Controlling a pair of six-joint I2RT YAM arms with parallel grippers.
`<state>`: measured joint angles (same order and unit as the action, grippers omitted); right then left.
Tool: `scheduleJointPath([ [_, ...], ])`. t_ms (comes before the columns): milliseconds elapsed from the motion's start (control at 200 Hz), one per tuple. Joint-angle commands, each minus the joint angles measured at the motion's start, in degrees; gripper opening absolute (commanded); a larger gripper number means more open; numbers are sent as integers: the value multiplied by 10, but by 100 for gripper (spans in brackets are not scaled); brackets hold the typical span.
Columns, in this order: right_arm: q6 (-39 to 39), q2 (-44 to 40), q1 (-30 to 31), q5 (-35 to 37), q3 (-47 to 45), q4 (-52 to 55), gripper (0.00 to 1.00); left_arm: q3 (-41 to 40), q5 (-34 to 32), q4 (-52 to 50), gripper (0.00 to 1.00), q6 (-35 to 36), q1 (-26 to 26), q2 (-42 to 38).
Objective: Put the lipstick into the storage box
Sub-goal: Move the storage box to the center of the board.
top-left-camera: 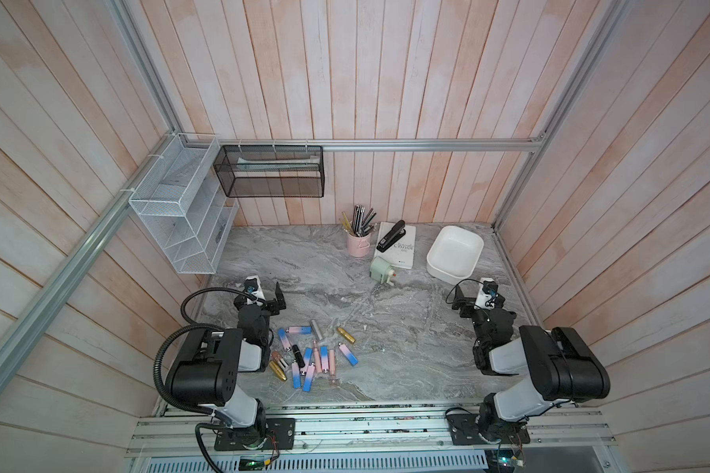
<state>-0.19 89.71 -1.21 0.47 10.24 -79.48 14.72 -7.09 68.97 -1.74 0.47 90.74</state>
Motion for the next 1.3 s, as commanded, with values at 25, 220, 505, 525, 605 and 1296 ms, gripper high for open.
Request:
scheduleJointPath([
  [25, 4, -1, -4, -6, 8, 5, 98, -7, 8, 17, 100, -1, -3, -10],
  [220, 4, -1, -4, -7, 8, 5, 98, 3, -11, 2, 100, -2, -6, -8],
  [505, 4, -1, -4, -7, 8, 5, 98, 1, -10, 5, 100, -2, -6, -8],
  [525, 4, -1, -4, -7, 8, 5, 98, 0, -10, 5, 100, -2, -6, -9],
  [605, 4, -1, -4, -6, 8, 4, 98, 1, -10, 5, 100, -2, -6, -8],
  [1296, -50, -101, 101, 192, 51, 153, 98, 152, -32, -321, 100, 64, -59, -167],
])
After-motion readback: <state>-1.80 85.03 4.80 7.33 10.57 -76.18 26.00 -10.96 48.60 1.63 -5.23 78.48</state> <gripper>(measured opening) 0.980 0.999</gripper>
